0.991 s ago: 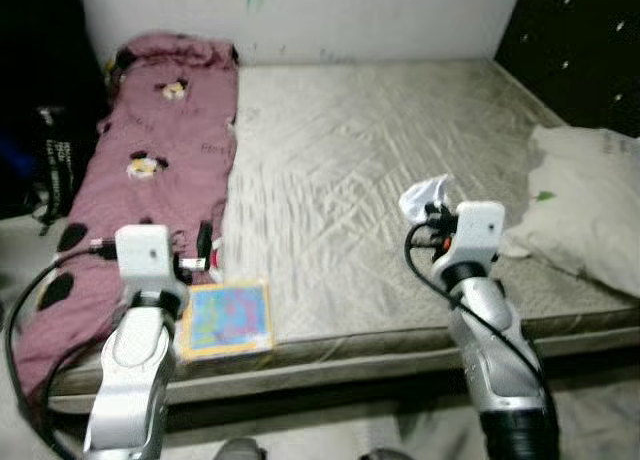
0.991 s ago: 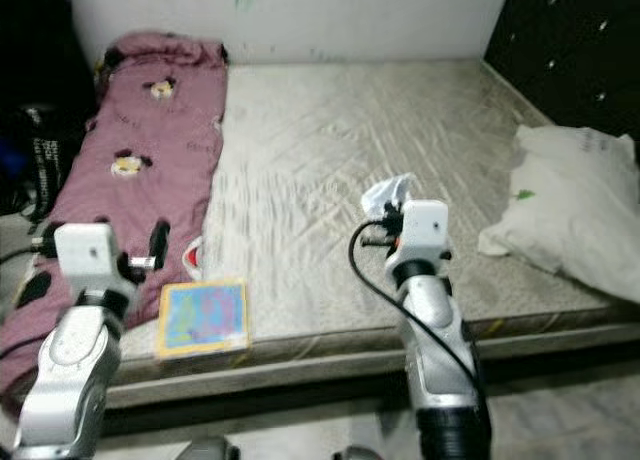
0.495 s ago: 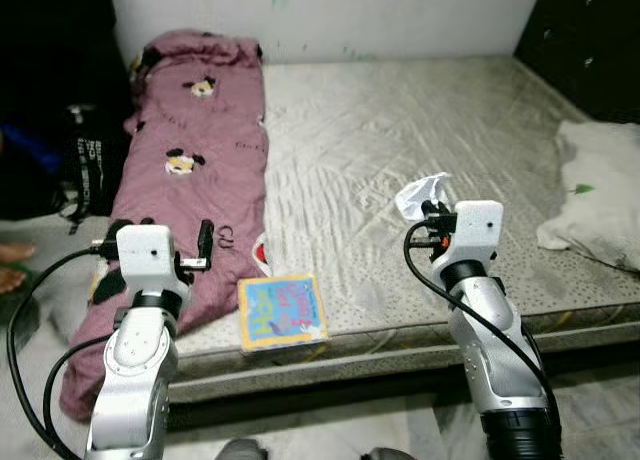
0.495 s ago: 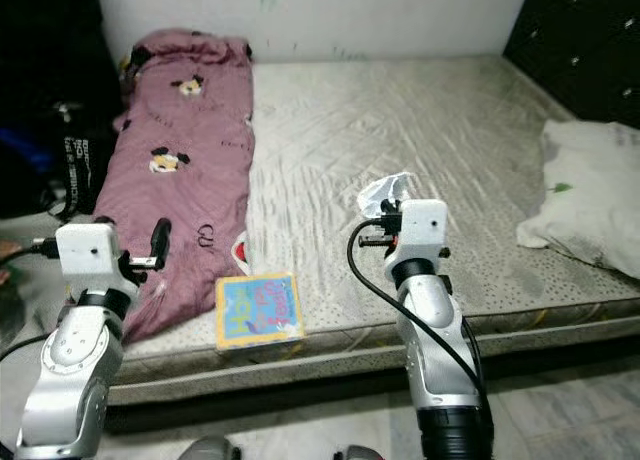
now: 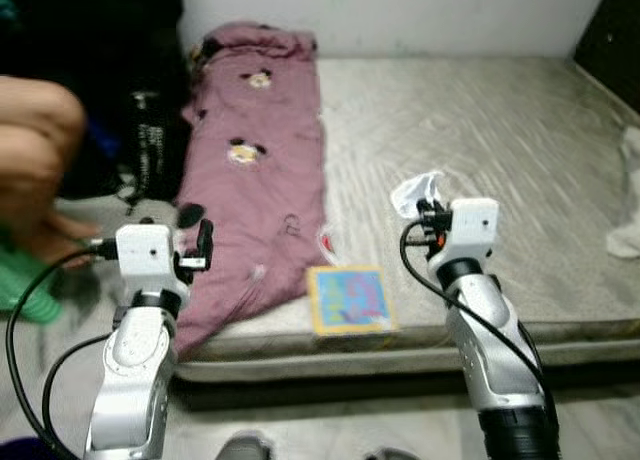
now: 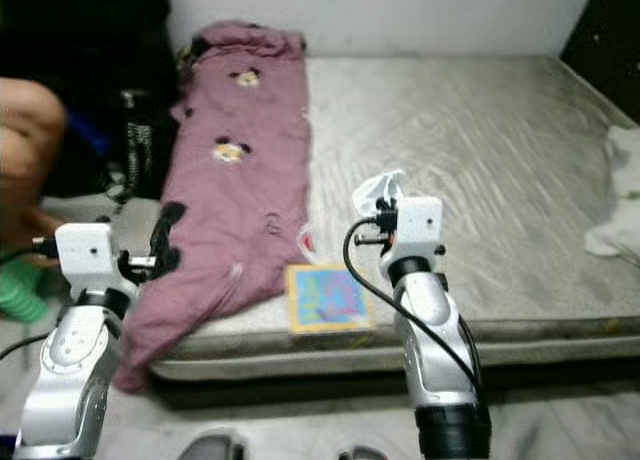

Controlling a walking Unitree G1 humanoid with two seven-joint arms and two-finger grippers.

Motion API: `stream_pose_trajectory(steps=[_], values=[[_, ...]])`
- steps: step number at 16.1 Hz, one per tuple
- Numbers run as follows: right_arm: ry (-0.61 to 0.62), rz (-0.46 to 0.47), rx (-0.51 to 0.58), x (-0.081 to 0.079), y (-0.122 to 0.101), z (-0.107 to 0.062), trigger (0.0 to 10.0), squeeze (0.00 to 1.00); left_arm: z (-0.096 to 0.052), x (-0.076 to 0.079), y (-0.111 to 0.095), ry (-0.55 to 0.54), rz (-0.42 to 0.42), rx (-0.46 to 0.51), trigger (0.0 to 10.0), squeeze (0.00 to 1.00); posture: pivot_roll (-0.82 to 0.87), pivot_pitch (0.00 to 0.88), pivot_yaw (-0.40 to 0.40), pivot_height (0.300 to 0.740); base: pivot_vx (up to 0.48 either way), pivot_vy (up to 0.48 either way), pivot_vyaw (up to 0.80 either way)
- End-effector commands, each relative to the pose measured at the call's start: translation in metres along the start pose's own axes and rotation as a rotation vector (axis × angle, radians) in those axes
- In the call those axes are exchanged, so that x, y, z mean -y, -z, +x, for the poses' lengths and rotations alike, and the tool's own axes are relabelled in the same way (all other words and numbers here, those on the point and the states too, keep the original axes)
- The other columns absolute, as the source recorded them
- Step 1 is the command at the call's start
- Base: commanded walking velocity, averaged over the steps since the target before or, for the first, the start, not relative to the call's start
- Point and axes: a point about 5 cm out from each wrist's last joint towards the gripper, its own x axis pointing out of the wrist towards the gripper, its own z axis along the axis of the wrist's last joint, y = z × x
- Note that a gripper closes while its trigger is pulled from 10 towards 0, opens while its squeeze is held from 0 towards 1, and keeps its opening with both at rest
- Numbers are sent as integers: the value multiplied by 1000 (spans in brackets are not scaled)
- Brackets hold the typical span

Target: Clean up the room

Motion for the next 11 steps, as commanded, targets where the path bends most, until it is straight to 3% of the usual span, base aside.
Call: stream_pose_trajectory(steps=[1,7,11], values=[[-16,12,22,-6,-6,2,10000,0,-1,-6,0,-12,12,-3,10000,0,57,0,-17,740,0,480,0],[-17,14,22,-6,-6,3,10000,0,0,-6,-1,-9,15,-2,10000,0,59,0,-17,740,0,480,0],[-19,12,34,-7,-8,4,10000,0,0,-6,-5,-14,49,27,10000,0,61,0,-14,740,0,0,0]])
